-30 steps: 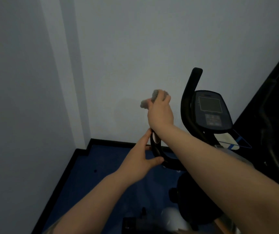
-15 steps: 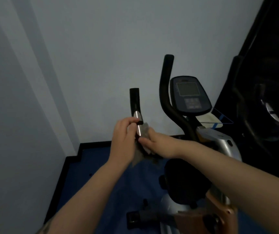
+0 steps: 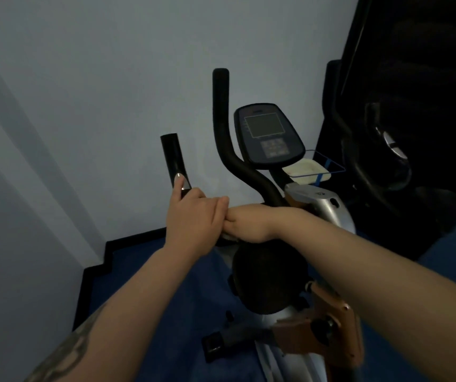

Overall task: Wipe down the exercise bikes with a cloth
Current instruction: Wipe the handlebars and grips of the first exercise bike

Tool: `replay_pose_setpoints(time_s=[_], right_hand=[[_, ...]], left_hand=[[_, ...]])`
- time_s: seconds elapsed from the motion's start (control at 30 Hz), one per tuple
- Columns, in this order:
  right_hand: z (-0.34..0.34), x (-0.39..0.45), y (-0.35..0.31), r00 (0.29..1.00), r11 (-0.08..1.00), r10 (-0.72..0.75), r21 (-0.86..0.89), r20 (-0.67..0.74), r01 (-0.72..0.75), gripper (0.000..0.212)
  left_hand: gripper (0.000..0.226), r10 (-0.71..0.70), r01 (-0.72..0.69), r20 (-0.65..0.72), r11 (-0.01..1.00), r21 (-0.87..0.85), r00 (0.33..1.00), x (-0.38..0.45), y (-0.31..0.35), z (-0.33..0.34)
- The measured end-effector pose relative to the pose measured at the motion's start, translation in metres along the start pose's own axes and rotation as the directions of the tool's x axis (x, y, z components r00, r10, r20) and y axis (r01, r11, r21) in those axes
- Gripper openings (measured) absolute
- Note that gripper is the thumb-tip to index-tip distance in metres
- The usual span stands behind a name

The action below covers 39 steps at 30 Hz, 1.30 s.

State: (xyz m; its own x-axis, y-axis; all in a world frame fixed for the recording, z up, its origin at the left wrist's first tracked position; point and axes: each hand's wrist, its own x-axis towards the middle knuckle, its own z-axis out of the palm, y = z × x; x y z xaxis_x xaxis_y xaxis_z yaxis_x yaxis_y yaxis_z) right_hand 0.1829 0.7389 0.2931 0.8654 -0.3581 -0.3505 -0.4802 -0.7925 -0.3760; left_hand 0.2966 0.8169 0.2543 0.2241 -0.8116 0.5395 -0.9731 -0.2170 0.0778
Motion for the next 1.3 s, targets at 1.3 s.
replay_pose_setpoints(time_s=[1.3], right_hand=[[0.016,-0.041,0.058,0.73,0.908,0.23,0.412,-0.643,0.077,0.046]], left_hand=[[0.038,-0.139,0.201,0.409,0.973,-0.113,0.902,0.024,0.049,0.016]])
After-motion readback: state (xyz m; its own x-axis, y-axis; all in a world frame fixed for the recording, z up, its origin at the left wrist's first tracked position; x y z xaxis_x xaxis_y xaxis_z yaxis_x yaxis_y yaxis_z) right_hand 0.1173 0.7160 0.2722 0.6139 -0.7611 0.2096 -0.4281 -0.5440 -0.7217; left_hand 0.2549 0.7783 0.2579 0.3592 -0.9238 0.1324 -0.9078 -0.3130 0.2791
